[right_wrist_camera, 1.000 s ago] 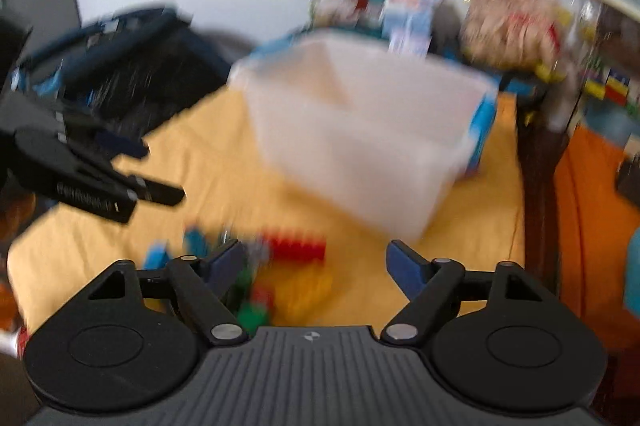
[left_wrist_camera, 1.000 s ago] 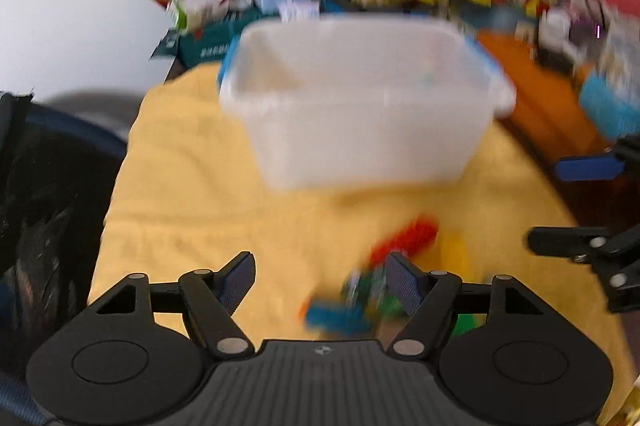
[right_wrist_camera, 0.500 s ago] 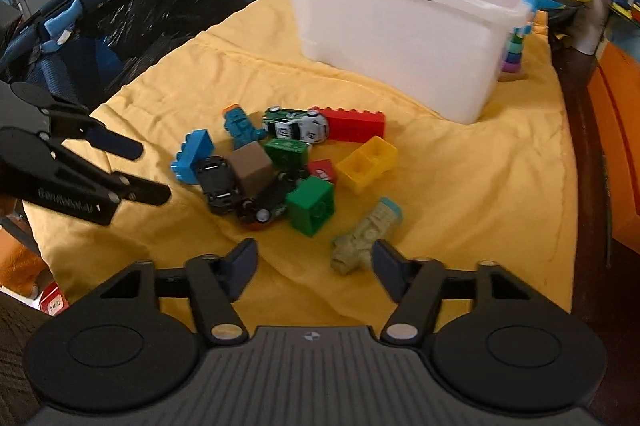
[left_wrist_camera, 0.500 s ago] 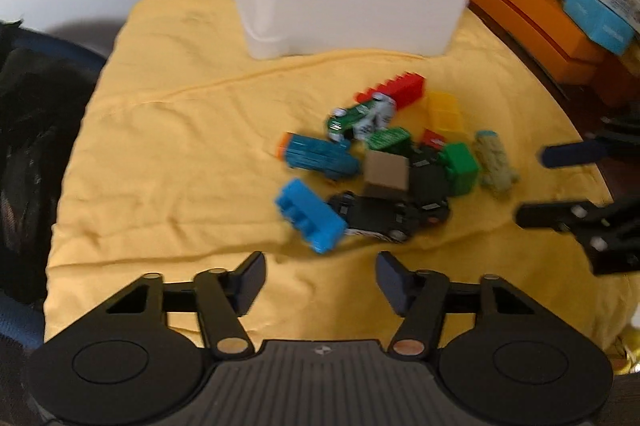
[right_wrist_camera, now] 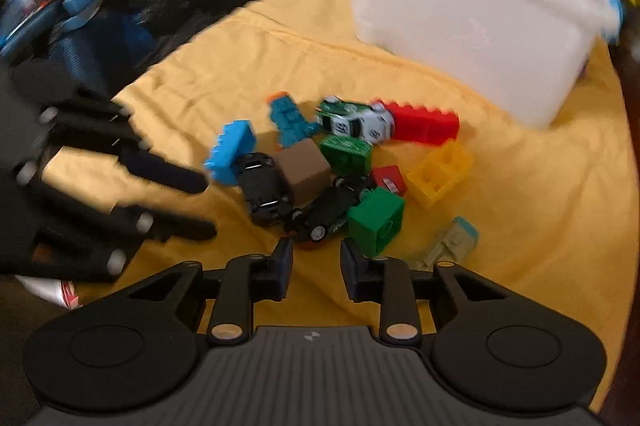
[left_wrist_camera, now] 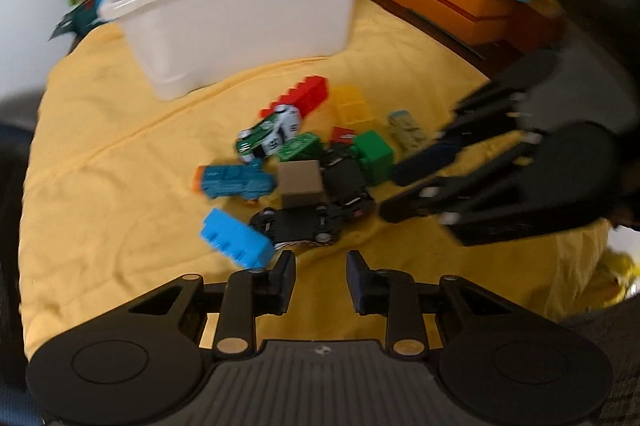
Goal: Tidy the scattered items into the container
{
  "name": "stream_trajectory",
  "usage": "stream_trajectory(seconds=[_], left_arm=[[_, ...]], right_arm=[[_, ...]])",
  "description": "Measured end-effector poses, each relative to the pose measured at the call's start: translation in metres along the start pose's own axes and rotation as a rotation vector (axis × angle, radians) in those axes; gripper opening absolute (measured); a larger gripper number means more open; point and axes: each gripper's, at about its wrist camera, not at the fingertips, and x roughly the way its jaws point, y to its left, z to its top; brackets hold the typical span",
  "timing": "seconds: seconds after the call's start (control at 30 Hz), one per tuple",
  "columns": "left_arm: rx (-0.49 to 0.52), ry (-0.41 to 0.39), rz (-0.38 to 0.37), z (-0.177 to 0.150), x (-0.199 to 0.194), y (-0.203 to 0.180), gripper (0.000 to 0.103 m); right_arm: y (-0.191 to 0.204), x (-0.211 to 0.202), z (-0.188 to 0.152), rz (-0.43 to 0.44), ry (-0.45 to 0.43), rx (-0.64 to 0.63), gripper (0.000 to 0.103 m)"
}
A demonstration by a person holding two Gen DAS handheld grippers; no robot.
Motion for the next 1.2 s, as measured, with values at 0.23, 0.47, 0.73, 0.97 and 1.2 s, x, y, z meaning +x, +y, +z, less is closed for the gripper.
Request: stream_trajectory(seconds=[0.23,0.47,0.73,0.97,1.2], left_arm=[[0.291,-0.009,0.090,0.004,0.014,-0.017,0.033],[0.476,-0.015,0.134,0.013,0.029,-0.020,0.035],[0.707,0.052,0.054,0.013,0.028,-0.013,0.035],[0.786,0.099,0.079,0.008,0.034,-0.008,0.042],[0.855,0.070,0.011,0.009,0.038,-0.009,0.037]], right_arm=[[-0.020,0.026,0.009,0.074,0.012,0.318,0.033],[-0.024,0.016,0.005,0.011,-0.018,0.280,0.020],[-0.017,-0.021,-0.005,-0.052,0.057,-0.075,0.017],[-0.005,-0.028,-0.011,-0.173,0.106,-0.270,0.016],[-0.021,-0.027,-0.008,-0.112,0.039,-0.038,0.028]])
